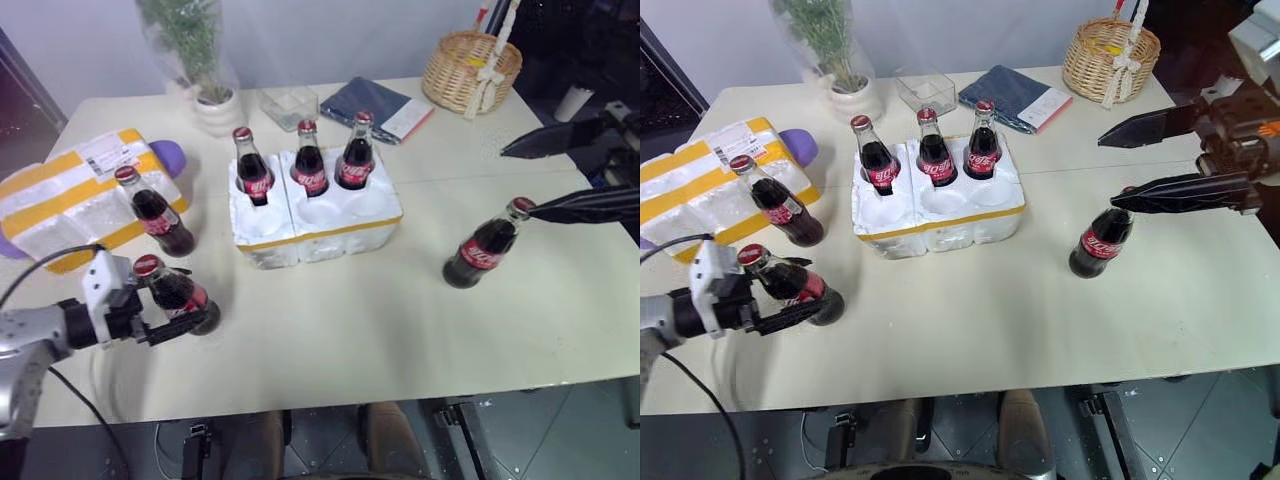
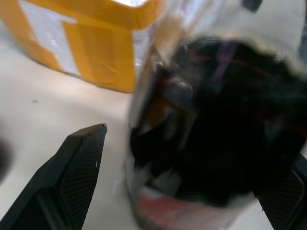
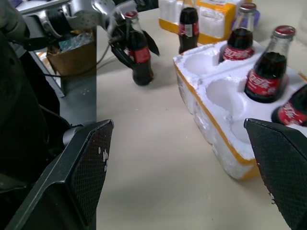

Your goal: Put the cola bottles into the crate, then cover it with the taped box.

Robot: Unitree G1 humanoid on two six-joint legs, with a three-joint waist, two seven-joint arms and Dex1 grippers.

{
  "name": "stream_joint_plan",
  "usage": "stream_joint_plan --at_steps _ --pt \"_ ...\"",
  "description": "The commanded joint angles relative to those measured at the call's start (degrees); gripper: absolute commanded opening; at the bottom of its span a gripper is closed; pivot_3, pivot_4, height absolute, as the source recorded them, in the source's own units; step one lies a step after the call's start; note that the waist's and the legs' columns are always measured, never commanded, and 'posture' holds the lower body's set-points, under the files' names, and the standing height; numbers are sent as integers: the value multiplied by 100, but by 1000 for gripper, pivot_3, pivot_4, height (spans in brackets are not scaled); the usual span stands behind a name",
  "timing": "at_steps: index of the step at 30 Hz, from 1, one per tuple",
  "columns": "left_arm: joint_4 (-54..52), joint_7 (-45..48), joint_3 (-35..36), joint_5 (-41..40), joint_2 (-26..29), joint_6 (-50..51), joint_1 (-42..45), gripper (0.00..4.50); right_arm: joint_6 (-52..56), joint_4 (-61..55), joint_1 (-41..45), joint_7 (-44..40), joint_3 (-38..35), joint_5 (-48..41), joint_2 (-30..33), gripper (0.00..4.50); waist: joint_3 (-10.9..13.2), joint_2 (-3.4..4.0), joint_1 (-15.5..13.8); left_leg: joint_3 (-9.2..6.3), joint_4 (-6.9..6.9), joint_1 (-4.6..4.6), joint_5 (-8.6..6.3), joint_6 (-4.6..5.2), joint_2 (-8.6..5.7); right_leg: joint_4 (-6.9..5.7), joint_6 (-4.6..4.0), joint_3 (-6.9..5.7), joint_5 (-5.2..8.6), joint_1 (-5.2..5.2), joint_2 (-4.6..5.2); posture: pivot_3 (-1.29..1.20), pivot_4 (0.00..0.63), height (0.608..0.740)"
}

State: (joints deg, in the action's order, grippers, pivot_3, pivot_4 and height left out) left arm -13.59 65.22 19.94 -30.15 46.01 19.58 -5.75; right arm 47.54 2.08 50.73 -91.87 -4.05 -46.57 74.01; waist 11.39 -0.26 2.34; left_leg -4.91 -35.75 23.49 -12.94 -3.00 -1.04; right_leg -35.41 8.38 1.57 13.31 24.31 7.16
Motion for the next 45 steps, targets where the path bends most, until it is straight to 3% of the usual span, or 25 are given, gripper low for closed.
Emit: stream_joint_plan --at_steps 1,3,7,10,13,17,20,23,32,38,45 --pt "-157 -74 14 -129 42 102 60 4443 46 -173 -3 47 -341 -116 -20 4500 0 0 -5 0 -1 0 0 0 0 -1 0 0 0 0 0 0 150 737" --pt "-142 -52 34 -236 96 215 80 4204 57 -209 -65 63 -400 -79 -45 4500 0 0 -16 0 -3 0 0 0 0 -2 0 0 0 0 0 0 150 737" --pt "-211 26 135 -354 265 365 151 2792 73 -250 -178 111 -529 -81 -56 4500 0 0 -37 0 -16 4 -1 1 0 -5 0 0 0 -1 0 0 150 737" --pt "-426 179 335 -785 520 773 244 2828 66 -335 -334 166 -646 -91 -73 4500 2 -2 -30 0 -16 5 -1 2 0 -8 0 0 0 0 0 0 150 737" --pt "-578 247 649 -1705 883 1580 695 2828 36 -414 -511 259 -762 -72 -121 4500 6 -10 -42 -2 -19 6 -1 2 0 -10 0 0 1 -1 -1 0 150 737" --pt "-315 171 589 -2639 1386 2549 1945 2828 32 -487 -702 383 -914 -82 -178 4500 8 -13 -94 -3 -30 8 -1 2 0 -19 1 -1 0 0 -1 0 150 737" --pt "56 84 119 -2727 1459 2894 2972 2828 40 -522 -772 534 -998 -90 -248 4500 7 -12 -119 -3 -32 7 -1 2 -1 -26 1 -1 0 0 -1 0 150 737" --pt "693 -156 -693 -2291 960 2863 4334 2828 14 -650 -972 691 -1155 -104 -349 4500 10 -16 -167 -4 -38 3 -1 2 -3 -44 1 -1 1 -2 -3 0 150 737" --pt "2416 -104 -2269 -747 -1027 1827 6285 2828 123 -1190 -1560 1317 -1623 -286 -657 4500 15 -30 -138 -11 -49 9 0 2 -6 -57 3 -1 0 -2 -5 0 150 737" --pt "3679 -270 -2816 420 -1838 775 6820 2828 262 -1534 -2024 1687 -2053 -483 -704 4500 15 -30 -133 -11 -46 8 0 3 -6 -57 4 0 1 4 -6 0 150 737" --pt "3794 170 -3216 1068 -2016 322 6576 2828 371 -1773 -2368 2125 -2383 -719 -796 4500 16 -31 -152 -11 -47 9 0 3 -6 -58 4 0 1 4 -6 0 150 737"
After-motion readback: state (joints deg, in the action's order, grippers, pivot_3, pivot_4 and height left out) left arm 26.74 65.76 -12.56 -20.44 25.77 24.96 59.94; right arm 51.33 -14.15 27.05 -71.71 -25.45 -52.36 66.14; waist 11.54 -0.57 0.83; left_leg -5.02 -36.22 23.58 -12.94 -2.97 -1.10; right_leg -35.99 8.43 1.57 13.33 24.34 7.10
